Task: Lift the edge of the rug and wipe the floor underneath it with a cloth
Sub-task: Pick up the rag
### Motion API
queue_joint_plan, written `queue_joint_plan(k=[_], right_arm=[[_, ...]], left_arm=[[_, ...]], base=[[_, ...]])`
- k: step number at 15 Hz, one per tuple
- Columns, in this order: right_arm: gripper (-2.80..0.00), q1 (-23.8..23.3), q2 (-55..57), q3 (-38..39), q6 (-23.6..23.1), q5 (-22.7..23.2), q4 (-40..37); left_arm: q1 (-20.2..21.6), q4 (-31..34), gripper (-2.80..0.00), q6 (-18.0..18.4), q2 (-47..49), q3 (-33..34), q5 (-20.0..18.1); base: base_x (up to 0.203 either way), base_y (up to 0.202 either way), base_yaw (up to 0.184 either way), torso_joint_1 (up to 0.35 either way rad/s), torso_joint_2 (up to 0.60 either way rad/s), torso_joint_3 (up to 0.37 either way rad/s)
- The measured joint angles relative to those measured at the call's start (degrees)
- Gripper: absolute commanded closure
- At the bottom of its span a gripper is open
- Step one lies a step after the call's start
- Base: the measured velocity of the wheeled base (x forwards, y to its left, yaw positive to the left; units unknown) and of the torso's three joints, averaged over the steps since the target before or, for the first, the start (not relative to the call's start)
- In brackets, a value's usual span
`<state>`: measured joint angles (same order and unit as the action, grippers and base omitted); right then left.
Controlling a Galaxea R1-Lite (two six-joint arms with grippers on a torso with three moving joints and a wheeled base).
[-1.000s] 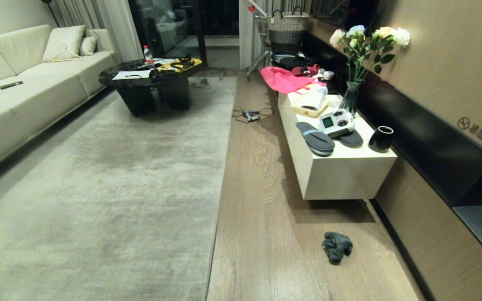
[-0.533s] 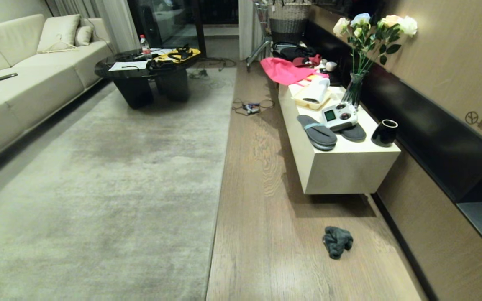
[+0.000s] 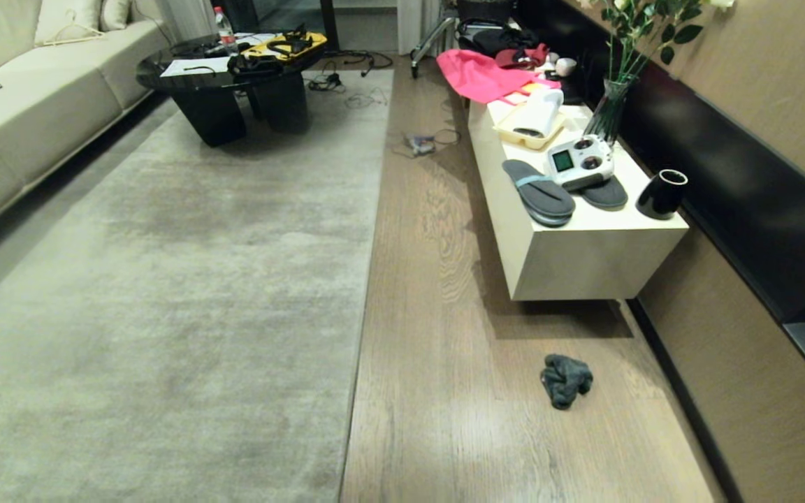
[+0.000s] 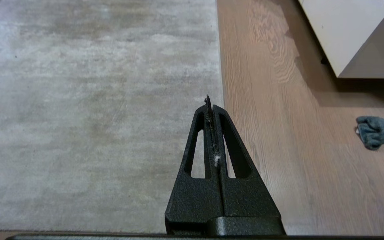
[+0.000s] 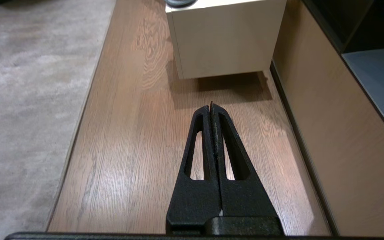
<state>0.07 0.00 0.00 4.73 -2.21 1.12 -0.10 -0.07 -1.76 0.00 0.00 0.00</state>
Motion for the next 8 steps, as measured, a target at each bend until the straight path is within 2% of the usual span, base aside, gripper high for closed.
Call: queue_joint_plan(k=[8], right_arm=[[0.0,0.0,0.0,0.0,0.0,0.0,0.0]], left_arm=[[0.0,0.0,0.0,-0.1,0.0,0.0,0.0]], base=[[0.0,0.0,0.0,0.006,0.0,-0.198]])
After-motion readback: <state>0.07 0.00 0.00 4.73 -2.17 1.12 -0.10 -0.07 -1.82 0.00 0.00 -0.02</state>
